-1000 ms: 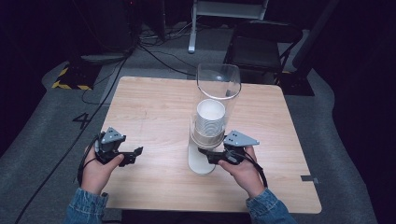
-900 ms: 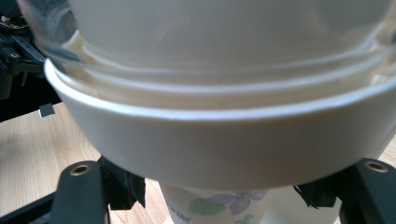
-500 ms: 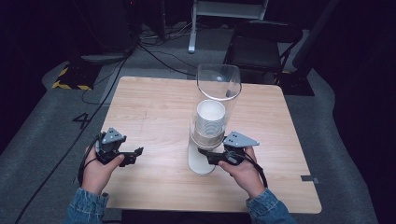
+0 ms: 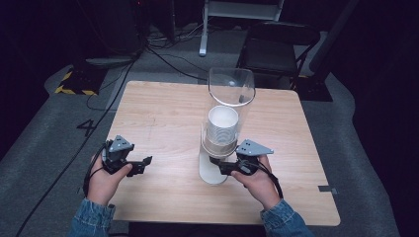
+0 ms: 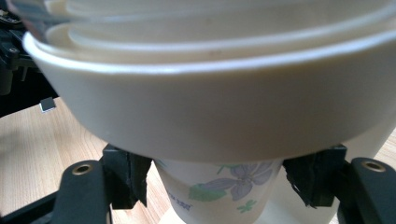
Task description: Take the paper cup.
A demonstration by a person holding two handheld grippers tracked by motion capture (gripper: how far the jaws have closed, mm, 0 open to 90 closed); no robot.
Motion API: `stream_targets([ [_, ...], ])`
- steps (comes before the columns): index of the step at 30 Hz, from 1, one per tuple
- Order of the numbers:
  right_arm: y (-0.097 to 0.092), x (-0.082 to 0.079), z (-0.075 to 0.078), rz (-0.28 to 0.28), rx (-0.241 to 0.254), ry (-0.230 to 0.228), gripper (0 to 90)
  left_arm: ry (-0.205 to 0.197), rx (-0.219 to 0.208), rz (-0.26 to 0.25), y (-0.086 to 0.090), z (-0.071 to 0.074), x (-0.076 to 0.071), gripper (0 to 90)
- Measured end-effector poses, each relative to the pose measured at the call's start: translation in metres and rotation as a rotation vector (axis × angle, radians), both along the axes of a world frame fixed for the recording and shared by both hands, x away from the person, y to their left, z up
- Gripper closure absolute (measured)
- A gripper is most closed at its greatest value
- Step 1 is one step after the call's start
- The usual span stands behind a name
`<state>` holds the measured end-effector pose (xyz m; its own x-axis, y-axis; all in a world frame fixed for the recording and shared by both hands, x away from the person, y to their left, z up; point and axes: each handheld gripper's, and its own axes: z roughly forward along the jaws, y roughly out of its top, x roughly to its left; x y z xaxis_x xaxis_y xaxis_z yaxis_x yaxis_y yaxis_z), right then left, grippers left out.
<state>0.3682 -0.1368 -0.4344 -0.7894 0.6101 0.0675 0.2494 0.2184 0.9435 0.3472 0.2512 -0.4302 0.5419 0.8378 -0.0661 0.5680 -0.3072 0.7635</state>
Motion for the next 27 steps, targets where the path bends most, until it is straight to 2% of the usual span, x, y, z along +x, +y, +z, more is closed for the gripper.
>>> stream_targets([
  [27,-0.0017,0.0012,-0.0057,0.014,-0.026,0.001,33.1,0.012,0.003,-0.002,-0.0012,-0.0037,0.0013,18.7],
])
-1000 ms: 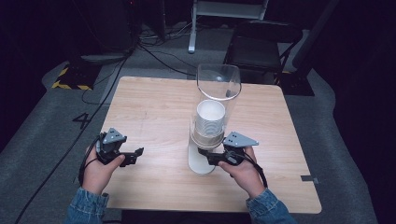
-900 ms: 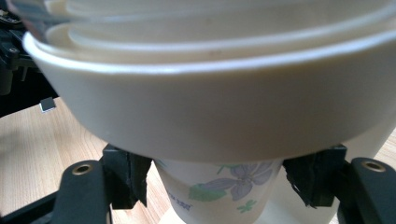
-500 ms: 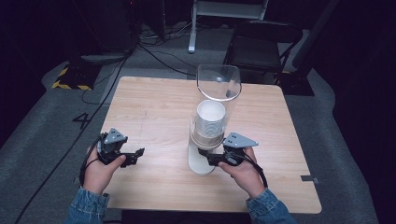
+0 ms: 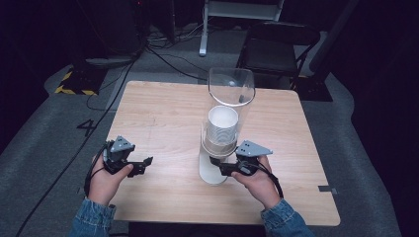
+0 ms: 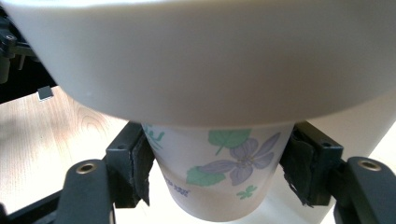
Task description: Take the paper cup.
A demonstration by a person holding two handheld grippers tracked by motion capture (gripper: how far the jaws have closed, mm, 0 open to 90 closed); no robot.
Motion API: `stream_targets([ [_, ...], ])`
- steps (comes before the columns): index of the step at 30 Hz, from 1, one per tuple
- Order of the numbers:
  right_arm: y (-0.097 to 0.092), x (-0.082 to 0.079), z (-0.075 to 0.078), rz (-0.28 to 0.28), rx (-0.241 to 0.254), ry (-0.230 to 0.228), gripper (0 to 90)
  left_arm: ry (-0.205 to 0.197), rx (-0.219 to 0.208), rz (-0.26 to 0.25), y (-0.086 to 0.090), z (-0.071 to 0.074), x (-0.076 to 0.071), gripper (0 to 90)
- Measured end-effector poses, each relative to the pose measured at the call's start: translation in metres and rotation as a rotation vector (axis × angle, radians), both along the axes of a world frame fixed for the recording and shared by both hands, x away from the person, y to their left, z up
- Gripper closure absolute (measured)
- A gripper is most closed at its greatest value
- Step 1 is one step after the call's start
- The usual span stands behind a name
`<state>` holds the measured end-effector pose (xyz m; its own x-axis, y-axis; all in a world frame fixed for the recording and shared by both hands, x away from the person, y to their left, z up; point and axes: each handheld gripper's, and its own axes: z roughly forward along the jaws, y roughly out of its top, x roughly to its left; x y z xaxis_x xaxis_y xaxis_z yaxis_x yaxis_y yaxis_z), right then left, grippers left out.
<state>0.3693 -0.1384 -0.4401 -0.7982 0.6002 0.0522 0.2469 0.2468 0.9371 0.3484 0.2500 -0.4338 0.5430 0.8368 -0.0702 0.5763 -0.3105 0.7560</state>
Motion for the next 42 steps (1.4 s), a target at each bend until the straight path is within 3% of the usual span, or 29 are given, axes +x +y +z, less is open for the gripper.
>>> stream_targets([
  [11,0.0,-0.002,-0.002,-0.008,-0.003,0.013,33.7,0.005,-0.004,0.002,0.0,-0.001,0.0,18.7],
  [19,0.001,0.0,-0.004,-0.009,-0.014,-0.006,34.1,0.004,-0.003,0.002,0.0,-0.001,0.0,18.7],
  [20,0.002,0.001,-0.006,-0.008,-0.061,0.003,35.4,0.002,-0.002,0.002,0.0,-0.001,0.0,18.7],
  [21,0.003,0.002,-0.011,-0.007,-0.153,0.031,37.3,0.002,-0.002,0.002,0.0,-0.001,0.0,18.7],
  [22,0.003,0.002,-0.011,-0.007,-0.153,0.031,37.3,0.002,-0.002,0.001,0.0,-0.001,0.0,18.7],
  [23,0.003,0.005,-0.031,-0.008,-0.22,0.092,37.7,0.002,-0.004,0.001,0.0,0.0,0.0,18.7],
  [24,0.003,0.005,-0.031,-0.008,-0.22,0.092,37.7,0.002,-0.004,0.001,0.0,0.0,0.0,18.7],
  [25,0.004,0.005,-0.038,0.0,-0.259,0.097,37.5,-0.003,-0.008,0.003,0.0,0.001,-0.001,18.7],
  [36,-0.003,-0.002,-0.035,0.034,-0.259,0.132,36.6,0.004,-0.008,0.006,0.001,-0.001,0.0,18.7],
  [42,-0.014,-0.005,-0.029,0.035,-0.306,0.135,36.2,0.005,-0.004,0.007,0.001,-0.002,0.002,18.7],
])
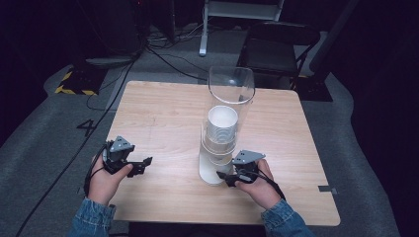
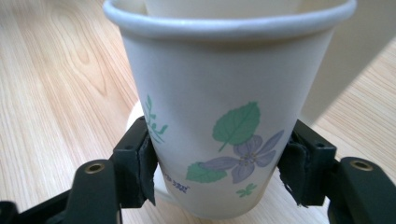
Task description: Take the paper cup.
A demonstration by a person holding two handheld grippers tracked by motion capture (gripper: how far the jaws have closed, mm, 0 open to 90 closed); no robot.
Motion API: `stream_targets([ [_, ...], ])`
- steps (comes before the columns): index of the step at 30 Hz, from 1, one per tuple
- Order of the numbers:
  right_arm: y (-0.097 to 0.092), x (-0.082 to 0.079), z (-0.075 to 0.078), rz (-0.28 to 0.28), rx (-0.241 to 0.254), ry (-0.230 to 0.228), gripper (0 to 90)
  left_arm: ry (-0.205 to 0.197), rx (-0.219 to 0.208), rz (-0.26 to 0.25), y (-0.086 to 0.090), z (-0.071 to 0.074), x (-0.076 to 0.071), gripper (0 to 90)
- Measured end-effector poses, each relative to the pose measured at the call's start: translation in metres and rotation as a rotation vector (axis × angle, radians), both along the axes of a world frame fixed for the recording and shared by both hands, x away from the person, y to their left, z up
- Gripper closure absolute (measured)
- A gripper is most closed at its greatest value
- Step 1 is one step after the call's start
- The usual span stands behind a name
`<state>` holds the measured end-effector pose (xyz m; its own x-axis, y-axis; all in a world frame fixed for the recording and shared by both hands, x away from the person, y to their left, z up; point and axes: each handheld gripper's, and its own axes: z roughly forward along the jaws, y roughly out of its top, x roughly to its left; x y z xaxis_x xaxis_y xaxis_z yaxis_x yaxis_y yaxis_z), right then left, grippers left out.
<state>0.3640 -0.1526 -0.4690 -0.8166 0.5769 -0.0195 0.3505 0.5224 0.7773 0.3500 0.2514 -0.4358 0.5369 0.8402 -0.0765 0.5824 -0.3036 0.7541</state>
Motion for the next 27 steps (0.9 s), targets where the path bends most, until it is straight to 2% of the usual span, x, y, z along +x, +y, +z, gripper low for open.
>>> stream_targets([
  [6,-0.011,-0.002,0.002,-0.001,-0.069,-0.006,36.1,0.005,-0.002,-0.013,-0.002,-0.001,0.004,18.7],
  [8,-0.016,-0.003,0.003,-0.004,-0.053,0.009,36.1,0.001,-0.001,-0.015,-0.004,0.0,0.005,18.7],
  [11,-0.026,-0.004,0.007,-0.024,-0.067,-0.007,36.1,0.004,-0.006,-0.022,-0.006,0.0,0.008,18.7],
  [16,-0.04,-0.005,0.01,-0.064,-0.06,-0.005,36.0,0.005,-0.003,-0.036,-0.011,-0.001,0.013,18.6],
  [22,-0.058,-0.004,0.019,-0.125,-0.006,-0.029,35.8,0.008,0.0,-0.048,-0.016,-0.003,0.018,18.5],
  [24,-0.065,-0.003,0.023,-0.148,0.028,-0.03,35.4,0.01,0.002,-0.049,-0.016,-0.003,0.019,18.5],
  [25,-0.07,0.0,0.026,-0.165,0.081,-0.026,35.1,0.011,0.003,-0.046,-0.016,-0.003,0.019,18.5],
  [26,-0.073,0.001,0.028,-0.174,0.102,-0.033,35.0,0.01,0.003,-0.044,-0.016,-0.003,0.019,18.5],
  [27,-0.073,0.001,0.028,-0.174,0.102,-0.033,35.0,0.01,0.003,-0.044,-0.016,-0.003,0.019,18.5],
])
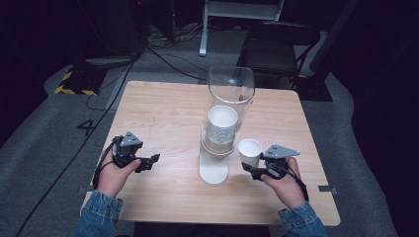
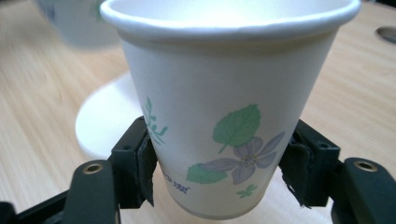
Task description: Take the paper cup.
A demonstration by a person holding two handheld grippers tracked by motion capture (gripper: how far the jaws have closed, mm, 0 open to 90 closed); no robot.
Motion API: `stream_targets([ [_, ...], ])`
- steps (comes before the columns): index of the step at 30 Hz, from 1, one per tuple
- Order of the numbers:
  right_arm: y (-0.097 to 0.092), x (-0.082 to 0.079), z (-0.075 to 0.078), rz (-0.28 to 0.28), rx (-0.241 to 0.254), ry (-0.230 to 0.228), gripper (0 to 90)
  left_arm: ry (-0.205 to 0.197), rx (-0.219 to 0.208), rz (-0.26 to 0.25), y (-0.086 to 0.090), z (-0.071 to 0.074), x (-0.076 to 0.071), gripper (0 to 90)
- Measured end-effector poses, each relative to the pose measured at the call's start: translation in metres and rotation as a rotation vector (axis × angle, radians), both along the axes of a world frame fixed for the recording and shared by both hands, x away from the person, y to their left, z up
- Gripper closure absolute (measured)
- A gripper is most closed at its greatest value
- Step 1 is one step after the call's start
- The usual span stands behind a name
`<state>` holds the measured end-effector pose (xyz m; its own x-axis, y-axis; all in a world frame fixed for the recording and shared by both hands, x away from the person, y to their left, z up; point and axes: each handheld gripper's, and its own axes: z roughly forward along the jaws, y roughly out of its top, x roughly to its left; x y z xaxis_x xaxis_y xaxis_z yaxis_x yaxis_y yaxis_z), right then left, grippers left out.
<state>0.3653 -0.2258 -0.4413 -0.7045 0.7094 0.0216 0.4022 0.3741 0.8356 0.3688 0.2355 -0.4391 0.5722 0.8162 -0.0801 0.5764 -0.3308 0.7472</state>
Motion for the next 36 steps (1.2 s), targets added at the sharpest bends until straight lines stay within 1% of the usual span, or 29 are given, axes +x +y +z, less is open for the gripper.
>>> stream_targets([
  [1,-0.003,0.002,0.002,-0.009,0.005,-0.009,35.0,0.002,0.0,0.0,0.001,0.0,0.0,18.5],
  [2,-0.009,0.005,0.006,-0.027,0.021,-0.024,34.9,0.003,-0.001,0.001,0.001,0.0,0.0,18.5],
  [3,-0.009,0.005,0.006,-0.027,0.021,-0.024,34.9,0.004,-0.002,0.003,0.001,0.0,0.0,18.5],
  [4,-0.017,0.008,0.012,-0.052,0.037,-0.041,34.9,0.007,-0.003,0.006,0.002,-0.001,-0.001,18.5],
  [5,-0.017,0.008,0.012,-0.052,0.037,-0.041,34.9,0.007,-0.003,0.006,0.002,-0.001,-0.001,18.5],
  [6,-0.026,0.011,0.017,-0.093,0.058,-0.051,34.7,0.012,-0.001,0.01,0.003,-0.001,-0.002,18.5],
  [7,-0.031,0.013,0.019,-0.112,0.068,-0.061,34.7,0.012,0.003,0.009,0.004,-0.001,-0.002,18.5],
  [8,-0.031,0.013,0.019,-0.112,0.068,-0.061,34.7,0.012,0.003,0.009,0.004,-0.001,-0.002,18.4],
  [9,-0.04,0.016,0.023,-0.145,0.081,-0.07,34.7,0.011,0.002,0.012,0.004,-0.002,-0.003,18.4],
  [10,-0.04,0.016,0.023,-0.145,0.081,-0.07,34.7,0.011,0.002,0.012,0.004,-0.002,-0.003,18.4],
  [11,-0.045,0.018,0.024,-0.162,0.084,-0.075,34.6,0.013,0.003,0.012,0.005,-0.002,-0.003,18.4],
  [12,-0.053,0.022,0.025,-0.186,0.08,-0.073,34.5,0.012,0.003,0.015,0.005,-0.002,-0.004,18.3],
  [13,-0.053,0.022,0.025,-0.186,0.08,-0.073,34.5,0.012,0.003,0.015,0.005,-0.002,-0.004,18.2],
  [14,-0.059,0.026,0.025,-0.204,0.088,-0.072,34.4,0.014,0.004,0.017,0.007,-0.003,-0.005,18.2],
  [15,-0.059,0.026,0.025,-0.204,0.088,-0.072,34.4,0.014,0.004,0.017,0.007,-0.003,-0.005,18.2],
  [17,-0.065,0.031,0.026,-0.223,0.076,-0.078,34.3,0.017,0.006,0.02,0.009,-0.003,-0.006,18.2],
  [18,-0.069,0.036,0.025,-0.248,0.065,-0.086,34.3,0.019,0.002,0.026,0.01,-0.004,-0.008,18.2],
  [20,-0.074,0.042,0.024,-0.26,0.043,-0.081,34.3,0.019,0.01,0.026,0.012,-0.004,-0.009,18.2],
  [21,-0.074,0.042,0.024,-0.26,0.043,-0.081,34.3,0.019,0.01,0.026,0.012,-0.004,-0.009,18.2],
  [22,-0.079,0.048,0.022,-0.279,0.036,-0.079,34.3,0.024,0.007,0.032,0.014,-0.004,-0.011,18.2],
  [23,-0.079,0.048,0.022,-0.279,0.036,-0.079,34.3,0.024,0.007,0.032,0.014,-0.004,-0.011,18.1],
  [24,-0.082,0.054,0.021,-0.295,0.046,-0.08,34.3,0.024,0.011,0.032,0.016,-0.005,-0.013,18.1],
  [25,-0.082,0.054,0.021,-0.295,0.046,-0.08,34.3,0.024,0.011,0.032,0.016,-0.005,-0.013,18.1],
  [28,-0.085,0.062,0.018,-0.323,0.059,-0.081,34.1,0.031,0.013,0.039,0.019,-0.006,-0.016,18.1],
  [29,-0.086,0.066,0.015,-0.327,0.054,-0.082,34.1,0.028,0.014,0.041,0.02,-0.006,-0.017,18.1],
  [31,-0.085,0.07,0.012,-0.331,0.054,-0.069,34.0,0.032,0.017,0.043,0.022,-0.006,-0.019,18.0],
  [33,-0.081,0.076,0.005,-0.336,0.052,-0.048,33.9,0.035,0.019,0.044,0.023,-0.007,-0.02,18.0],
  [36,-0.076,0.084,-0.005,-0.332,0.019,-0.016,33.9,0.037,0.019,0.045,0.025,-0.007,-0.022,18.0],
])
